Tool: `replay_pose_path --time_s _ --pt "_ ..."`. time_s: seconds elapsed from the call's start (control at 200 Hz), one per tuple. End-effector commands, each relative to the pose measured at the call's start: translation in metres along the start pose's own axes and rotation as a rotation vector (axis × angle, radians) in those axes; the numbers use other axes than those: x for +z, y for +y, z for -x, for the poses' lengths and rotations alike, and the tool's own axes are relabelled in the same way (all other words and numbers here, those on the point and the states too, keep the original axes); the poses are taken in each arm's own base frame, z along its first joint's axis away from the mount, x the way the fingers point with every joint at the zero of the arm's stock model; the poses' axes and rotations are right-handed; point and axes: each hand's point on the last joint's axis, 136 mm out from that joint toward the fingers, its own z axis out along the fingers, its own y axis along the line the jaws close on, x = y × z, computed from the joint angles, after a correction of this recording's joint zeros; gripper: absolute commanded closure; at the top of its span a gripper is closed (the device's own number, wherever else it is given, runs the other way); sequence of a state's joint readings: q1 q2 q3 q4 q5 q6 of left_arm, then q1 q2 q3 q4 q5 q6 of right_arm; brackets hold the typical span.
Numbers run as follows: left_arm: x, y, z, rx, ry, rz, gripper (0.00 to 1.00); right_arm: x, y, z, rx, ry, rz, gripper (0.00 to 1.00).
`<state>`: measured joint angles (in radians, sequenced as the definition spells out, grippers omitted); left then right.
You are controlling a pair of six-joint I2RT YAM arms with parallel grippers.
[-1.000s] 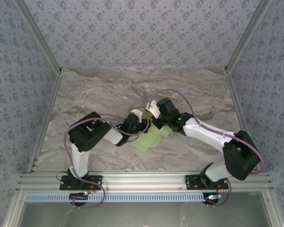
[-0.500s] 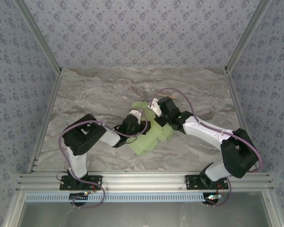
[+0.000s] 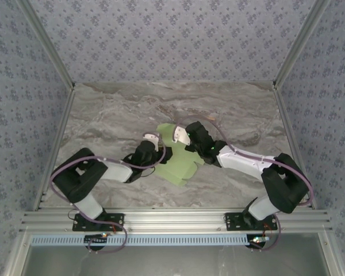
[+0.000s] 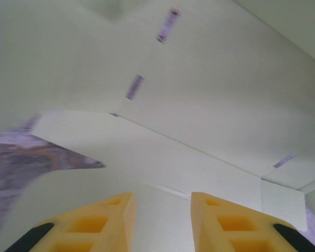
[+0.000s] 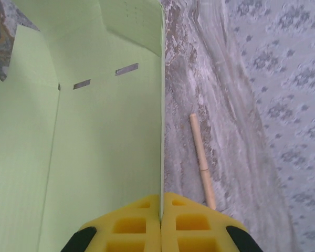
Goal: Fold the paper box
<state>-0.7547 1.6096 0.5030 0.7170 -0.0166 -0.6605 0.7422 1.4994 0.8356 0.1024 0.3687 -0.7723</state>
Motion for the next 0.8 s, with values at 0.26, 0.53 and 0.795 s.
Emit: replay_pose_path --time_s 0.26,0.53,0.795 --pt "-0.038 0.008 0.044 -0.018 0.021 -0.055 0.56 0.001 0.006 0.011 -0.283 -0.161 -0.050 1.00" --pt "-0.055 -0.017 0.080 -0.046 0.047 -0.124 0.50 -0.008 -0.009 0.016 -0.266 -0.213 -0.020 1.00" --pt "-0.046 -0.041 0.099 -0.046 0.096 -0.176 0.46 -0.013 -0.017 0.021 -0.243 -0.250 -0.024 1.00"
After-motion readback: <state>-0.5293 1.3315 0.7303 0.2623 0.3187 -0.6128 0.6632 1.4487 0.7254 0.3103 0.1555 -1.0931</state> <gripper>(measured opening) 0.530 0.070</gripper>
